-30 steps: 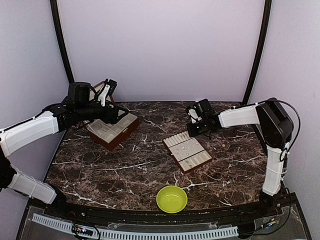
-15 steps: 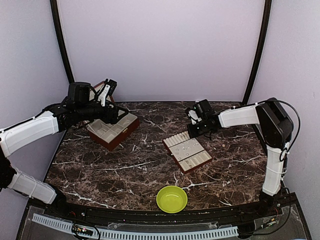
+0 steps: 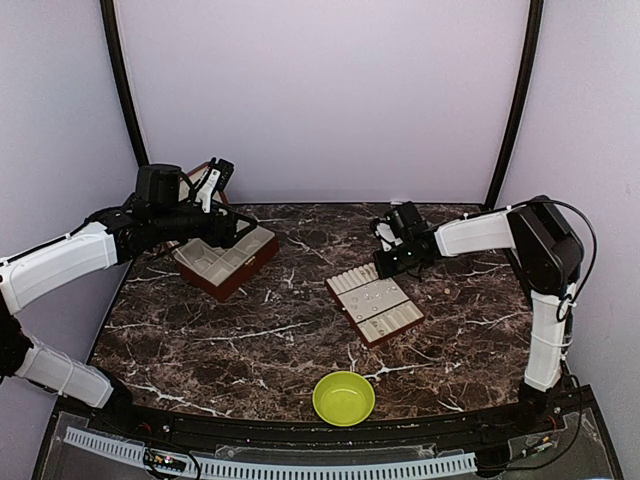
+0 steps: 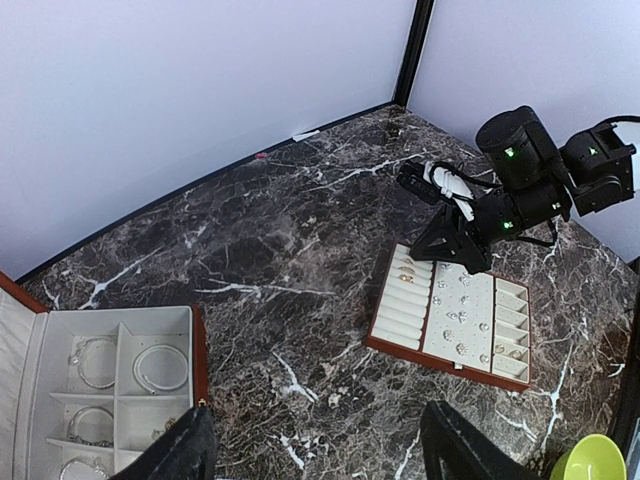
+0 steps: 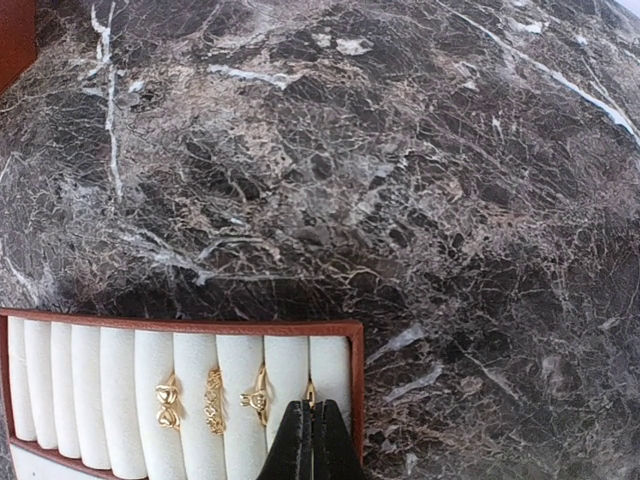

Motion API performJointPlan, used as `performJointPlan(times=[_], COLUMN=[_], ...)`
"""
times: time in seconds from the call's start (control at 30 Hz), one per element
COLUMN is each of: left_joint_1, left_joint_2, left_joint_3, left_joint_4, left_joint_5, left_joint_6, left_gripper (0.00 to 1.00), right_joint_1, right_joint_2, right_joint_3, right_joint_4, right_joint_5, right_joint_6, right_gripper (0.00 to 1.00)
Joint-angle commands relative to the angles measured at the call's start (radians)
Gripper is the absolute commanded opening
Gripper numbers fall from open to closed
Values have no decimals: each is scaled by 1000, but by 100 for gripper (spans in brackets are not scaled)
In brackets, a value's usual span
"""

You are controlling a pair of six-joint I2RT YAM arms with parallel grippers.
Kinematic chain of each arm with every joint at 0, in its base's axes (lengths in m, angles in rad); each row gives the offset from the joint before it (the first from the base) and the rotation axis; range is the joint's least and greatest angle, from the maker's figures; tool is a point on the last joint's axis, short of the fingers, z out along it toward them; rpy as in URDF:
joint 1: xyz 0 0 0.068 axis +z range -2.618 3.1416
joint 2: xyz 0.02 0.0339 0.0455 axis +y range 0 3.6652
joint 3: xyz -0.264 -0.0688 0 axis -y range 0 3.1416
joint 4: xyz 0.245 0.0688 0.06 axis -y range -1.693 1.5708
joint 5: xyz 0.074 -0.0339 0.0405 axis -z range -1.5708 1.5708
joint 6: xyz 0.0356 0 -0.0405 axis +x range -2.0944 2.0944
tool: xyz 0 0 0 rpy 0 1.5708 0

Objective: Organize the mixed jewelry
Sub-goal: Place the ring in the ring tray.

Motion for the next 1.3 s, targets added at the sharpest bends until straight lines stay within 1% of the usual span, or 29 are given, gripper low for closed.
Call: performJointPlan(times=[0.0,0.3,0.53,0.9,1.03,1.1,1.27], left_joint_1=[7,6,7,6,6,7,6], left_joint_2=[-20,-22,-24,-24,-26,-27,-27], left_joint_3=[-9,-11,-12,-12,-11,-11,-11], left_joint_4=[-23,-23,-23,-24,-25,-24,-24], left_joint_5=[0,-1,-4,-7,-9,-9,-9], left_joint_6=[9,11,12,12,12,13,12], left_gripper=[73,73,73,73,73,73,73], right_joint_1=[-3,-3,-3,-3,-3,-3,-3], right_joint_2=[53,25,-31,-112,-104,-93,-66], right_joint_3=[-1,4,-8,-35,-26,-20,-17], right_joint_4=[-40,-33,-27,-6,-1,-2,-3], right_joint_5=[1,10,29,21,27,32,36], right_joint_6=[1,7,21,47,54,53,52], right_gripper=[0,0,12,29,27,23,15])
